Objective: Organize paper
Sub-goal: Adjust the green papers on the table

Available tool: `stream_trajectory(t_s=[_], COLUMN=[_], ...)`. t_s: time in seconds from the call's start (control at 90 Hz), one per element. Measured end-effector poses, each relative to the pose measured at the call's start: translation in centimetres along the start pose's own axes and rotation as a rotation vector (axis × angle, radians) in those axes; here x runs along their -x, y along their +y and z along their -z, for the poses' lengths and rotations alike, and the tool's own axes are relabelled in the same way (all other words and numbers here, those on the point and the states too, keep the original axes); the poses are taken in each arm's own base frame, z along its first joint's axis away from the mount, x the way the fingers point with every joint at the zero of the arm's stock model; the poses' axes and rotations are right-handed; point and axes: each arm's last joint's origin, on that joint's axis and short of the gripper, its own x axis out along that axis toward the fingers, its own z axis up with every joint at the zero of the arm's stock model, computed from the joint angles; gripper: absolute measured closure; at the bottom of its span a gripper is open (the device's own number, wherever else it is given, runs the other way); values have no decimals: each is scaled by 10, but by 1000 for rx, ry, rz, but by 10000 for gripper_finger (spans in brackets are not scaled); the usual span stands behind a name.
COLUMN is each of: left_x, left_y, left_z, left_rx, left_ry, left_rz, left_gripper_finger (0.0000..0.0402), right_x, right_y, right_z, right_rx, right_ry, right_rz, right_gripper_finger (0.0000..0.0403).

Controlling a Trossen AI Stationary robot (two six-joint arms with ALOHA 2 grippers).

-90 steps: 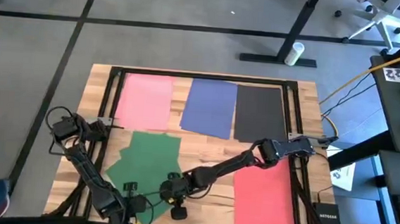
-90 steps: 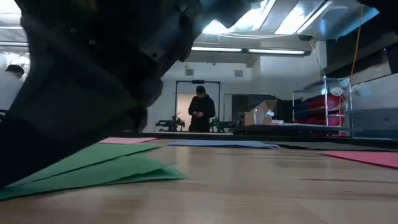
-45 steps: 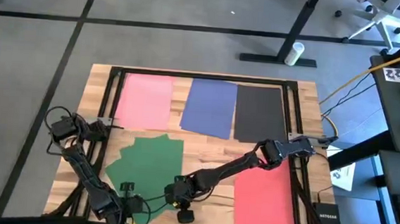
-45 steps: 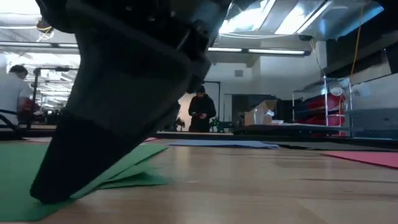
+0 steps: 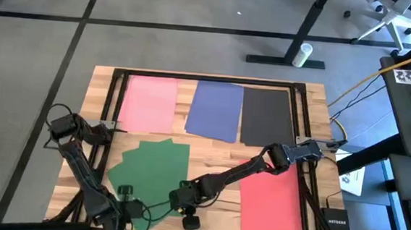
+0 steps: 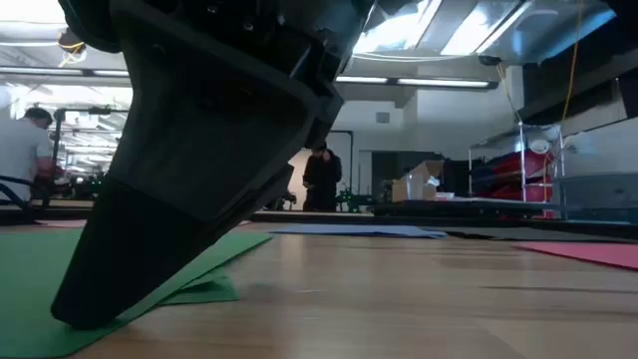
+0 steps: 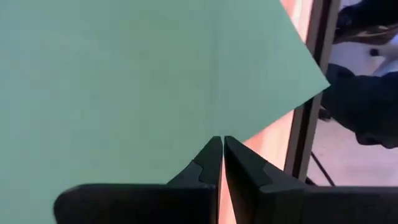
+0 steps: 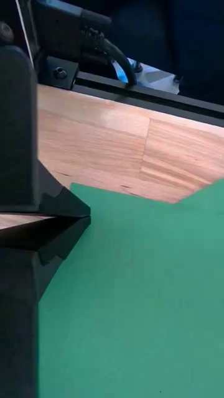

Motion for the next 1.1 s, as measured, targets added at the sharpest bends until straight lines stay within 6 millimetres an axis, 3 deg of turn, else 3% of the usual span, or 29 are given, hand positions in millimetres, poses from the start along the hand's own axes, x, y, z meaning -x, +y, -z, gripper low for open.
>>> stream_trajectory(t_s=[0.111,0.322,0.678,0.811,0.922,1.1], left_x=[10,5,-15,-31,-39,-43], left_y=[6,22,34,41,46,50], left_z=[3,26,73,83,86,83], left_rx=[57,196,374,398,400,417], left_ry=[49,218,333,377,394,402], left_rz=[-76,-233,-355,-333,-299,-291], left_gripper_finger=[402,402,402,402,402,402], right_x=[3,13,65,73,78,78], right_y=[2,20,36,19,-16,-66], right_z=[-3,-10,-31,-23,-18,-15], right_rx=[7,70,139,113,22,-86], right_ry=[-7,26,23,106,197,233], right_rz=[-2,-22,236,395,525,582], right_gripper_finger=[403,403,403,403,403,403])
